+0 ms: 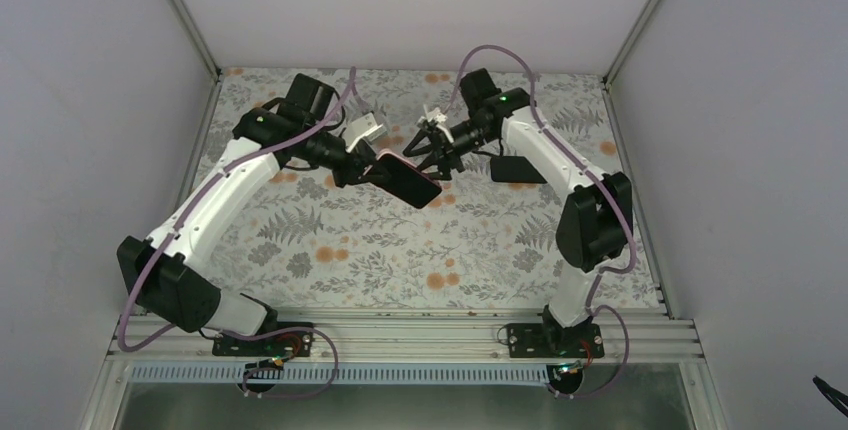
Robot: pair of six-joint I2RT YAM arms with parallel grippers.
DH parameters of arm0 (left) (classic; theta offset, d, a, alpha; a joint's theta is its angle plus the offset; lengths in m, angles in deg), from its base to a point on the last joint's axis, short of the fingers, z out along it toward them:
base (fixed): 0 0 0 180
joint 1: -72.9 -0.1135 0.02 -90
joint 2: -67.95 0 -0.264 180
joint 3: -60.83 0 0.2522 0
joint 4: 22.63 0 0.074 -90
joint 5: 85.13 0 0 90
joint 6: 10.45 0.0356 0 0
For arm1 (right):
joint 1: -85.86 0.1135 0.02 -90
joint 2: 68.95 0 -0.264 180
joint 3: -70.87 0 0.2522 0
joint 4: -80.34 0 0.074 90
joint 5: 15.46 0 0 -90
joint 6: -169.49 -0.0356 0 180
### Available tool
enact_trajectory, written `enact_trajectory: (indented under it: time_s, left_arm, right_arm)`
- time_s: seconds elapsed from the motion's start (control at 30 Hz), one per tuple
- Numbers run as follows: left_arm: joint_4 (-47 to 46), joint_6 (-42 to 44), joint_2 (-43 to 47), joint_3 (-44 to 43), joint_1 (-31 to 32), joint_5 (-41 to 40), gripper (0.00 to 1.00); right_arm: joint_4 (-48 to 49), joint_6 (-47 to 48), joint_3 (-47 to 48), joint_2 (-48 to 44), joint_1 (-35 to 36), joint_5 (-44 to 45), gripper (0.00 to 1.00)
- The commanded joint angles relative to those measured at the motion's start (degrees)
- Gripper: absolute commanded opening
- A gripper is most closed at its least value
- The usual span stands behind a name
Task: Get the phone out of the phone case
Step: Remove the phone case from the phone.
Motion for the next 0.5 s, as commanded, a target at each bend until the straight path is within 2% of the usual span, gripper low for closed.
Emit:
enact_trajectory:
  time_s: [0.0, 0.37, 0.47]
  left_arm:
    - [-62.78, -5.55, -4.06, -6.09, -1.81, -17.88, 0.02]
    - [-61.93, -2.91, -6.41, -7.03, -0.10, -17.82, 0.02]
    - [-61.10, -2.29, -7.48, -7.86, 0.65, -15.53, 0.02]
  right_arm:
    - [-14.12, -4.98, 0.27, -1.73, 18.86, -20.87, 0.71]
    - [-14.11, -7.57, 1.90, -0.29, 19.74, -26.08, 0.74]
    - [-14.09, -7.81, 2.56, 0.29, 19.82, -26.53, 0.67]
